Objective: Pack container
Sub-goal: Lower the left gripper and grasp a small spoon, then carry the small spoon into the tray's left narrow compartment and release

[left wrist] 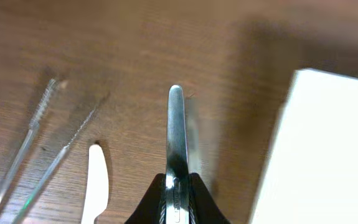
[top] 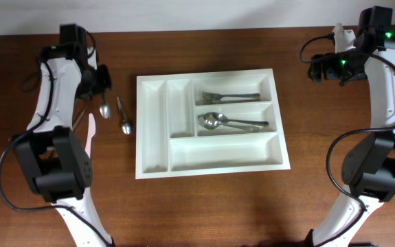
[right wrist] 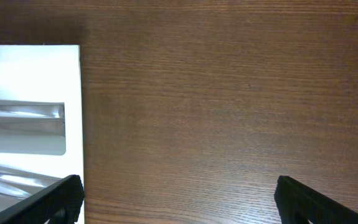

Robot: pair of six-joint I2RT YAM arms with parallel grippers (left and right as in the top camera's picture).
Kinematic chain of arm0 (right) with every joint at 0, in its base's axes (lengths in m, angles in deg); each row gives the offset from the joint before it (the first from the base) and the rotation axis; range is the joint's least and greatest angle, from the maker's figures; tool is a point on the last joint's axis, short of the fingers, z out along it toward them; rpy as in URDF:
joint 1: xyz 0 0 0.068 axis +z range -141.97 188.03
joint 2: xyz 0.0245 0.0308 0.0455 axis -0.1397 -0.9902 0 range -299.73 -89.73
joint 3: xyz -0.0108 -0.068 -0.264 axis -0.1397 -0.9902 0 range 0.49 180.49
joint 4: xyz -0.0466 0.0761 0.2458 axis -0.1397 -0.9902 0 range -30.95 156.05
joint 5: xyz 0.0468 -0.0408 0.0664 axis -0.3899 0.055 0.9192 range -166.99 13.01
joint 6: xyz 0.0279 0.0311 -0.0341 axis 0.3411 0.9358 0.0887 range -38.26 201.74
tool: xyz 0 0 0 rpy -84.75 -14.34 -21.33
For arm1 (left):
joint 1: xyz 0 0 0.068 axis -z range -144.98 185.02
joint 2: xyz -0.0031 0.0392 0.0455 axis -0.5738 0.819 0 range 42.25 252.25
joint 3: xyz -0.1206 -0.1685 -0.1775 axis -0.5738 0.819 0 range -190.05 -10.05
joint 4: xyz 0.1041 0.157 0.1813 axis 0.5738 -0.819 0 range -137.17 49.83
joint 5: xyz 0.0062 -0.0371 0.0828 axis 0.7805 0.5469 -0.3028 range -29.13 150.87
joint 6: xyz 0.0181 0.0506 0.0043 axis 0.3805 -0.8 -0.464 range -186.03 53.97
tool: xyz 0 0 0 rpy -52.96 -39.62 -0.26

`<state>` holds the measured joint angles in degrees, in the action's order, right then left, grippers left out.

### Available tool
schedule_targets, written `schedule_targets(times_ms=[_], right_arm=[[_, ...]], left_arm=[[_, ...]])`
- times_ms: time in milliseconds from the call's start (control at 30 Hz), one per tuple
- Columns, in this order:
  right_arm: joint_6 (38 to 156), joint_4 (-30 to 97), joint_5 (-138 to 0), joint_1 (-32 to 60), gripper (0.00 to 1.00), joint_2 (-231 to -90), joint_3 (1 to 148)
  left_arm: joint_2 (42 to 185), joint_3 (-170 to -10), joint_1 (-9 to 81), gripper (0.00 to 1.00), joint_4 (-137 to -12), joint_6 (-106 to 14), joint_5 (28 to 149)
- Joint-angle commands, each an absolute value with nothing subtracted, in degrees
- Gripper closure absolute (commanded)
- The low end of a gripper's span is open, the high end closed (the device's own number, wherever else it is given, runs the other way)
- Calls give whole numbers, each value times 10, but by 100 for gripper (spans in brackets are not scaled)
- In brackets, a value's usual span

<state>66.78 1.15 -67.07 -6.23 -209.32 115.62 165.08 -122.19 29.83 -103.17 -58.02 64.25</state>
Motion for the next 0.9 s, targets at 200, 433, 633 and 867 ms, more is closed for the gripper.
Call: schedule_targets(times_ms=[200, 433, 633, 867], right_arm=[[675, 11, -676, -63, 1, -2086, 1164], [675, 11, -676, -63, 1, -2086, 1164], [675, 11, -676, -63, 2, -2086, 1164], [675, 11, -676, -63, 1, -2086, 1164]], left_arm=[[1594, -1249, 396, 98, -1039, -545, 695], [1595, -1248, 478, 98, -1028, -505, 694], [1596, -1245, 520, 98, -1023, -461, 656], [1616, -1245, 540, 98, -1007, -439, 654]])
